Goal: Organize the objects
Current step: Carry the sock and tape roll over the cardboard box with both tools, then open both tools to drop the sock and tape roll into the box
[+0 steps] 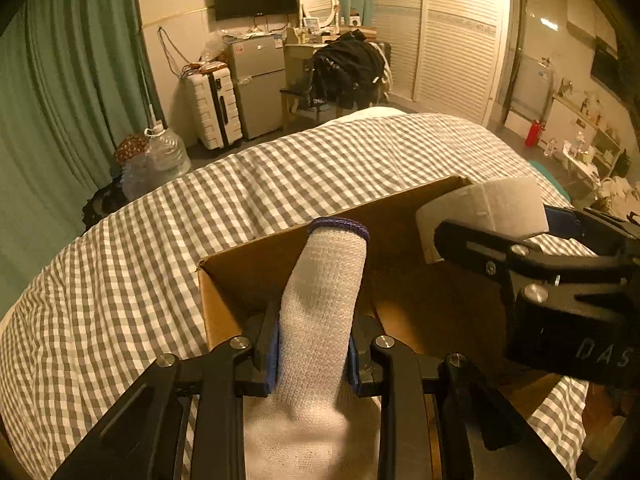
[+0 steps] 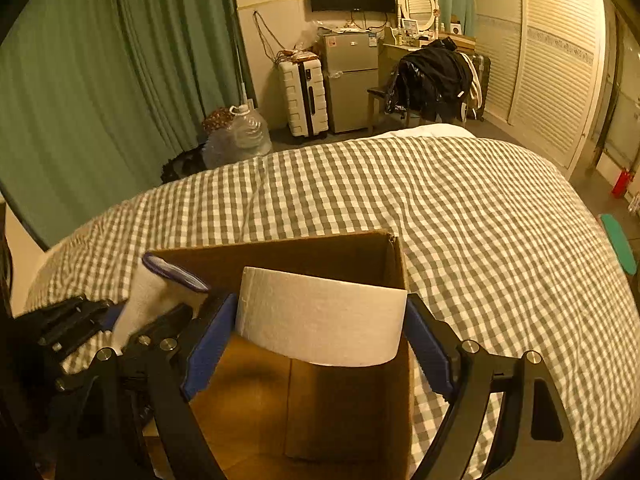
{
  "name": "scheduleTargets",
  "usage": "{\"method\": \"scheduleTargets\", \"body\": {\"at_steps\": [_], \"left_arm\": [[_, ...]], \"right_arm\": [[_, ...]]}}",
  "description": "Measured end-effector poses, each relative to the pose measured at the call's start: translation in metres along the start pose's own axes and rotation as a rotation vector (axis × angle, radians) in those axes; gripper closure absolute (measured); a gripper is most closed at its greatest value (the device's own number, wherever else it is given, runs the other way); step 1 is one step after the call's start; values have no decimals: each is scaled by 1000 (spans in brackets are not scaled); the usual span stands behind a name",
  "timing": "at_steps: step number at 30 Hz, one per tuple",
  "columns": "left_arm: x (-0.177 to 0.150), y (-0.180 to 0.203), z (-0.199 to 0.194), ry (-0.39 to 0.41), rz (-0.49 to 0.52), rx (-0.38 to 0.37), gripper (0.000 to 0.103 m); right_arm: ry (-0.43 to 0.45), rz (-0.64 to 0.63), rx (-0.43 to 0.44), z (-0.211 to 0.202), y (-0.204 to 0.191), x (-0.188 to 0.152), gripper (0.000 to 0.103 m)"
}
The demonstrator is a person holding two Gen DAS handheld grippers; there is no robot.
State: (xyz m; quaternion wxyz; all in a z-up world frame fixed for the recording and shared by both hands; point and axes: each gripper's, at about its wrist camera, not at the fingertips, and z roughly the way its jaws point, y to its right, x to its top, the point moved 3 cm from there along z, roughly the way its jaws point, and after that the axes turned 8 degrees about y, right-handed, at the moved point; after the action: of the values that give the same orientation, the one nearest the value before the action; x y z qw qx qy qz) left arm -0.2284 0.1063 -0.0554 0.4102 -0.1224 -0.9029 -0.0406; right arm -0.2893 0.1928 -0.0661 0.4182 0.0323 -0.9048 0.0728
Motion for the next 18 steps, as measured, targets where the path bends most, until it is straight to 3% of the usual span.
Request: {"method": "scheduleTargets", "body": {"at_steps": [4, 7, 8, 11, 13, 18], "left_arm": [[1, 0, -8, 6, 6, -3, 68], [5, -3, -21, 18, -9, -5, 43], [8, -3, -28, 33, -11, -2, 39], [18, -5, -47, 49, -20, 16, 29], [23, -6, -61, 56, -30, 17, 29], [30, -10, -114, 106, -44, 48, 19]], "right_arm": [[11, 12, 7, -9, 2, 5, 19], [25, 17, -6, -18, 3, 13, 14], [32, 20, -12, -22, 4, 15, 14], [44, 39, -22, -36, 7, 23, 11], [47, 51, -27, -48, 9, 29, 11], [101, 53, -32, -103, 6, 43, 10]]}}
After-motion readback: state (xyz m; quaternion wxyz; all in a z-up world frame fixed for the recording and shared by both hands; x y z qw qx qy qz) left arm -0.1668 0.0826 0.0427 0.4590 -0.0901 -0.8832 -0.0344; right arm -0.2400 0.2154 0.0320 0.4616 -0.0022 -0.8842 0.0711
